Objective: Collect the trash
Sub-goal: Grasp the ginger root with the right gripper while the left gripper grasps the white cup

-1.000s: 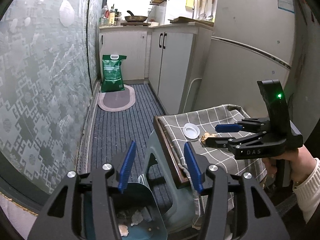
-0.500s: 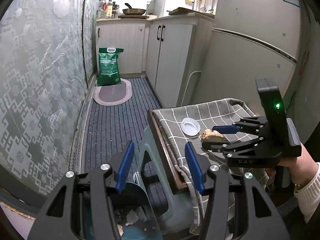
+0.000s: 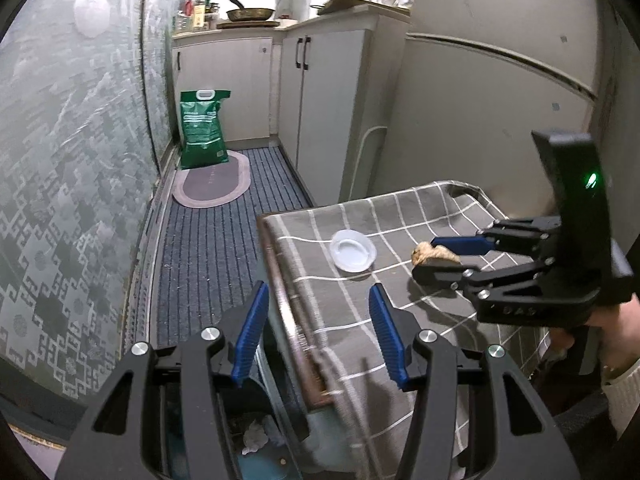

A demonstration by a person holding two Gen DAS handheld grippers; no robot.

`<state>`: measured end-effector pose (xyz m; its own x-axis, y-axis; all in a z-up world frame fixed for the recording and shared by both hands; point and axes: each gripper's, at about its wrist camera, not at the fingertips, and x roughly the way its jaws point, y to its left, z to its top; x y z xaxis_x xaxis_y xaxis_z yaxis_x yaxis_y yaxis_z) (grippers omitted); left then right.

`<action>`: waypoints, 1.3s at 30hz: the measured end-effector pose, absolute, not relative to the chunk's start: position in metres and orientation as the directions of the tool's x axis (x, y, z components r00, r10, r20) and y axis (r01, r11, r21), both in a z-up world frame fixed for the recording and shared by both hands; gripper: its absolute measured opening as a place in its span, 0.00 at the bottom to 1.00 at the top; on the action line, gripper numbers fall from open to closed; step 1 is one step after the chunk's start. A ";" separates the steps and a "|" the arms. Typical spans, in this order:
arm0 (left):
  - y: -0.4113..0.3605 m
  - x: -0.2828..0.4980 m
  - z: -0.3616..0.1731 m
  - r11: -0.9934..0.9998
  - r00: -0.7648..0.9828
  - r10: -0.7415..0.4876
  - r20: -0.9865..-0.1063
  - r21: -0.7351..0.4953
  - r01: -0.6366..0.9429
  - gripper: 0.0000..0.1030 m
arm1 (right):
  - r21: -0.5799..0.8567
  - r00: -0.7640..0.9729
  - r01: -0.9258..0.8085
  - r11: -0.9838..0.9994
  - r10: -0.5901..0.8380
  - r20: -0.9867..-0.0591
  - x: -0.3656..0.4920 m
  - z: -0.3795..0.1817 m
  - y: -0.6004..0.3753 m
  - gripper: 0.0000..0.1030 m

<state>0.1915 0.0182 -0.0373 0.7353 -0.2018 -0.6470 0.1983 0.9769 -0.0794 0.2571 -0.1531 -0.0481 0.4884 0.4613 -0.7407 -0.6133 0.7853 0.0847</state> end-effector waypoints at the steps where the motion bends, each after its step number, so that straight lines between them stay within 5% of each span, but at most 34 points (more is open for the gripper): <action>1: 0.011 0.194 -0.039 0.976 0.733 -0.200 -0.650 -0.066 0.208 0.53 | 0.089 0.492 -0.609 0.788 0.464 -0.737 0.257 -0.046 -0.158 0.40; 25: -0.042 0.262 -0.073 0.978 0.649 -0.040 -0.759 0.102 0.180 0.51 | 0.163 0.503 -0.595 0.787 0.523 -0.688 0.242 -0.027 -0.218 0.40; 39: -0.037 0.276 -0.071 0.984 0.627 -0.059 -0.777 0.060 0.168 0.41 | 0.160 0.496 -0.599 0.785 0.520 -0.696 0.239 -0.029 -0.225 0.40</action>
